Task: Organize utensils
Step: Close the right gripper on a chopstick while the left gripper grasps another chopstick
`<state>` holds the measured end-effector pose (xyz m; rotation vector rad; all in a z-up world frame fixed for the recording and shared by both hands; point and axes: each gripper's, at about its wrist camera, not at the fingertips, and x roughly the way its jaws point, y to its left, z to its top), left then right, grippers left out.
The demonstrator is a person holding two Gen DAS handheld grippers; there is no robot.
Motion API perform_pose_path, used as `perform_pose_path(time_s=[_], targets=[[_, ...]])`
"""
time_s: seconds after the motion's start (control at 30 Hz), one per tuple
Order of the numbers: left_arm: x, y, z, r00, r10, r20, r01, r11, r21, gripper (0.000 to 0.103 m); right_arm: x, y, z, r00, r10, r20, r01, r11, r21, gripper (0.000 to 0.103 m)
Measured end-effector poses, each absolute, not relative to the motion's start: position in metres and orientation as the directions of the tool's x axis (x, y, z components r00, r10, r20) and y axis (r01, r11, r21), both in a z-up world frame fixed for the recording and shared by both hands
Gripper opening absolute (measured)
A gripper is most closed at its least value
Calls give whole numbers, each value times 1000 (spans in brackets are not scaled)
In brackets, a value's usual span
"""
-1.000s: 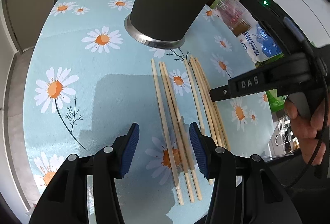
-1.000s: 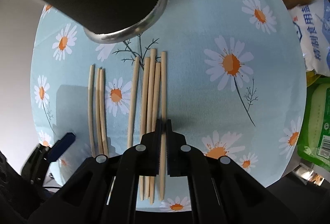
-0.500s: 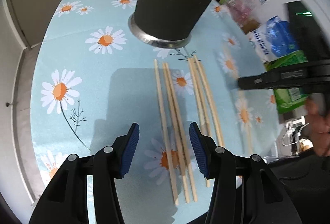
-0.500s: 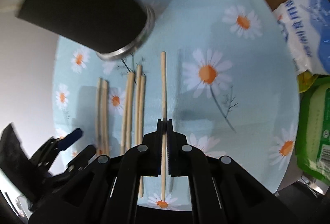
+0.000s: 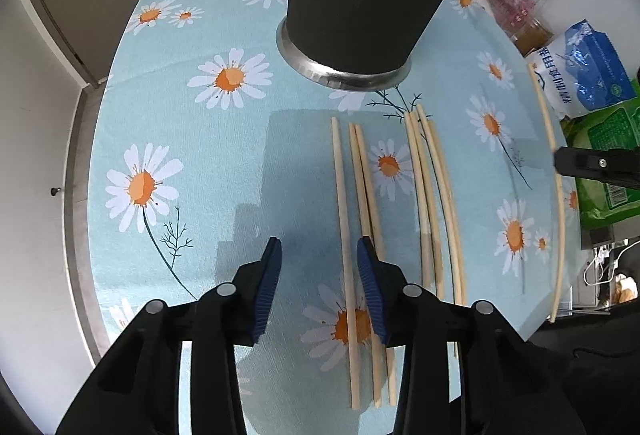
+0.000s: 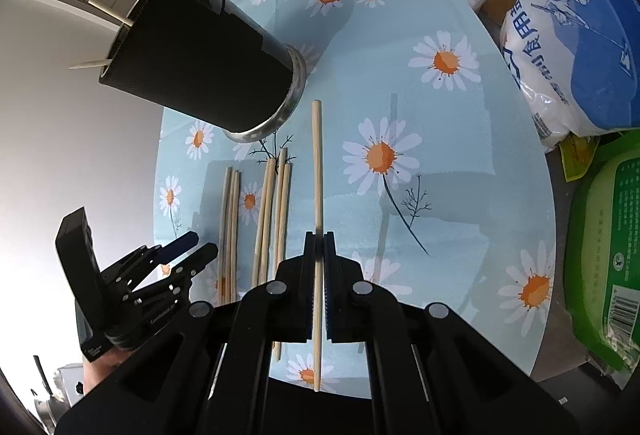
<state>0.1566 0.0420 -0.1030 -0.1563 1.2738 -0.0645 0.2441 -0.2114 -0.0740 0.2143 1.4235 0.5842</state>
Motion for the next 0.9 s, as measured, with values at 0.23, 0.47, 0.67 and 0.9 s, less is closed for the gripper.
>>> perform_pose_path(time_s=[0.23, 0.47, 0.67, 0.9], targets=[[157, 35, -106, 280, -98, -955, -47, 992, -116, 24, 242, -219, -68, 41, 532, -846, -289, 816, 500, 4], [156, 30, -104, 276, -75, -958, -46, 995, -91, 24, 239, -223, -68, 36, 553, -833, -304, 800, 517, 4], [159, 19, -109, 275, -52, -960, -30, 998, -63, 24, 236, -228, -71, 39, 560, -827, -299, 797, 525, 4], [163, 9, -110, 256, 0, -967, -19, 1000, -5, 17, 235, -229, -73, 45, 577, -815, -291, 788, 542, 4]])
